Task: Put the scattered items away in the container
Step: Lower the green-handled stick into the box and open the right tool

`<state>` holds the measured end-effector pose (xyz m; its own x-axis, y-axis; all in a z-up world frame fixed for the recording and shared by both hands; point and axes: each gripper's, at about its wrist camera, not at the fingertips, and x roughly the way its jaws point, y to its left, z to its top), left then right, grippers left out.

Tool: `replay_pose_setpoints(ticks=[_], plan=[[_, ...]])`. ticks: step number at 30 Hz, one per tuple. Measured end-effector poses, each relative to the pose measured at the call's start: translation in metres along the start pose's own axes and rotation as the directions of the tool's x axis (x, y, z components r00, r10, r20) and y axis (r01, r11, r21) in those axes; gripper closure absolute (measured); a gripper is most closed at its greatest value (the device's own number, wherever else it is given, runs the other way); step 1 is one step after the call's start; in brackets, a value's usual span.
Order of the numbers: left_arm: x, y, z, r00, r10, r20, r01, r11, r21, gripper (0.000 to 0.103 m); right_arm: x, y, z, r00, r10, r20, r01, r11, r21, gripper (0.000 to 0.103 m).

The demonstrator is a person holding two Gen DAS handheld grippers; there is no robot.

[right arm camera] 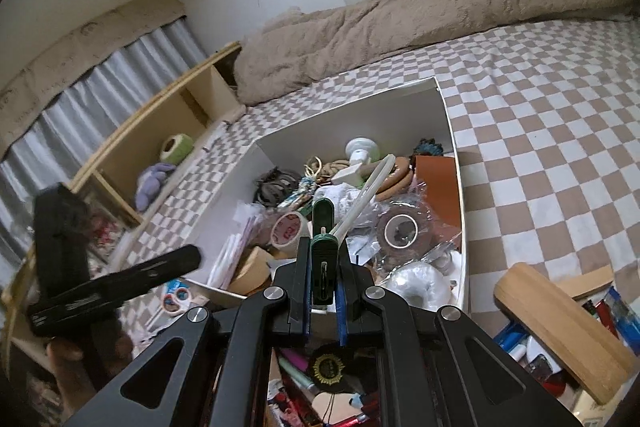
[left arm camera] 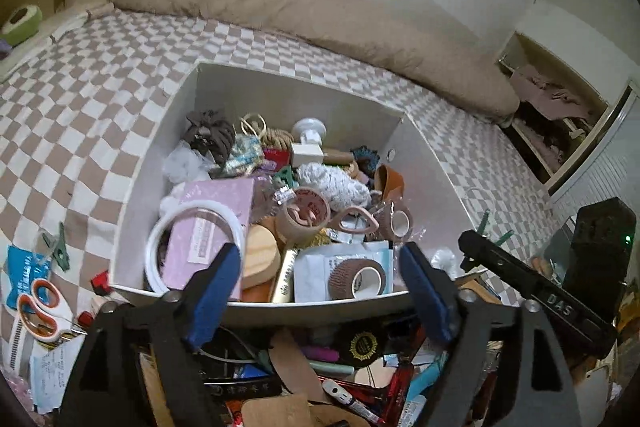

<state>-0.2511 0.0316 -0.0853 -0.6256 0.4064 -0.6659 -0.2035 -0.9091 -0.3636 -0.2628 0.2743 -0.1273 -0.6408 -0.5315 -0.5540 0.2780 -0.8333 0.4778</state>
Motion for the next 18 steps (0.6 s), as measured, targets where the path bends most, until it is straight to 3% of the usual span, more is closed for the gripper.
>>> replay_pose_setpoints(ticks=[4, 9, 14, 18], plan=[[-0.009, 0.004, 0.002, 0.999, 0.011, 0.046, -0.012, 1.0, 0.001, 0.002, 0.012, 0.002, 0.006, 0.999, -0.047, -0.025, 0.047, 0.999, 0.005, 0.093], [-0.013, 0.003, 0.003, 0.997, 0.046, 0.066, -0.049, 0.998, 0.049, 0.001, 0.034, 0.014, 0.018, 0.988, -0.129, -0.086, 0.125, 0.991, -0.056, 0.093], [-0.017, 0.012, 0.006, 0.997, 0.035, 0.071, -0.038, 0.998, 0.044, 0.001, 0.066, 0.023, 0.033, 0.947, -0.252, -0.199, 0.227, 0.964, -0.136, 0.093], [-0.027, 0.023, 0.012, 0.995, 0.031, 0.094, -0.033, 0.999, 0.015, 0.001, 0.092, 0.033, 0.04, 0.883, -0.367, -0.293, 0.297, 0.919, -0.257, 0.093]])
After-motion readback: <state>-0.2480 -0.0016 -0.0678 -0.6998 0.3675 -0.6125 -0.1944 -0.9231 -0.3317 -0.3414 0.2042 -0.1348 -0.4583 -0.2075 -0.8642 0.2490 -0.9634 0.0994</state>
